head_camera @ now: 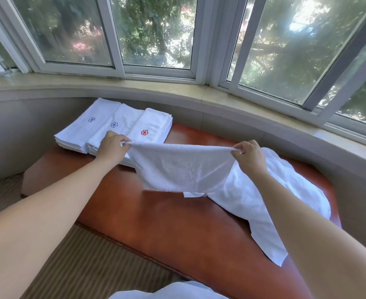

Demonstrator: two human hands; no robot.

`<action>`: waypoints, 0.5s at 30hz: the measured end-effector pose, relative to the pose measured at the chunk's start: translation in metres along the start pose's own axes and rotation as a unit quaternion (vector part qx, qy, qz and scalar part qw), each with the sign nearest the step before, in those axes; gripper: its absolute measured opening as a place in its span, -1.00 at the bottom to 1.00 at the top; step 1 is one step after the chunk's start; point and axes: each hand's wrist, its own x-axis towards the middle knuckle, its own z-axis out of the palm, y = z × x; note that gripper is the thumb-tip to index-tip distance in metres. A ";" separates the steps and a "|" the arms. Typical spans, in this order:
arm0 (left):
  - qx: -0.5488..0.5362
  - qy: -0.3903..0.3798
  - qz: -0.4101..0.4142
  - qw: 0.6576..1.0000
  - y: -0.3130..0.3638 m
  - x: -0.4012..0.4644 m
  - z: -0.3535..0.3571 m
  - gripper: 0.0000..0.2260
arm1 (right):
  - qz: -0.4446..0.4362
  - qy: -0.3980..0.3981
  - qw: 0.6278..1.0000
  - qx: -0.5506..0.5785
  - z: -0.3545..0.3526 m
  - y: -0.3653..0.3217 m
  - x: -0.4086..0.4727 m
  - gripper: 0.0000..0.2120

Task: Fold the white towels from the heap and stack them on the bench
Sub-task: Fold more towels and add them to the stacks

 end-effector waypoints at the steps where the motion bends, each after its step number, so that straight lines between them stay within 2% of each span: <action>1: -0.001 -0.004 -0.001 1.000 0.000 -0.003 -0.001 -0.93 | 0.014 -0.019 1.000 0.017 -0.001 0.003 -0.002 -0.94; 3: -0.017 -0.061 -0.023 0.998 -0.001 -0.013 0.002 -0.96 | 0.072 -0.101 0.987 0.102 -0.001 0.011 -0.011 -0.95; 5: -0.009 -0.183 -0.073 0.980 -0.005 -0.027 0.005 -0.90 | 0.136 -0.209 0.959 0.135 0.000 0.023 -0.022 -0.93; 7: 0.046 -0.332 -0.140 0.932 -0.006 -0.039 0.004 -0.83 | 0.206 -0.313 0.922 0.098 0.001 0.028 -0.032 -0.87; 9: 0.071 -0.406 -0.182 0.893 -0.004 -0.042 0.003 -0.75 | 0.248 -0.337 0.907 0.055 -0.001 0.026 -0.037 -0.85; 10: 0.065 -0.403 -0.195 0.892 -0.001 -0.041 0.002 -0.72 | 0.252 -0.326 0.910 0.050 -0.003 0.022 -0.038 -0.85; 15: -0.006 -0.297 -0.192 0.935 0.023 -0.017 -0.005 -0.74 | 0.217 -0.224 0.947 0.082 -0.011 0.003 -0.026 -0.89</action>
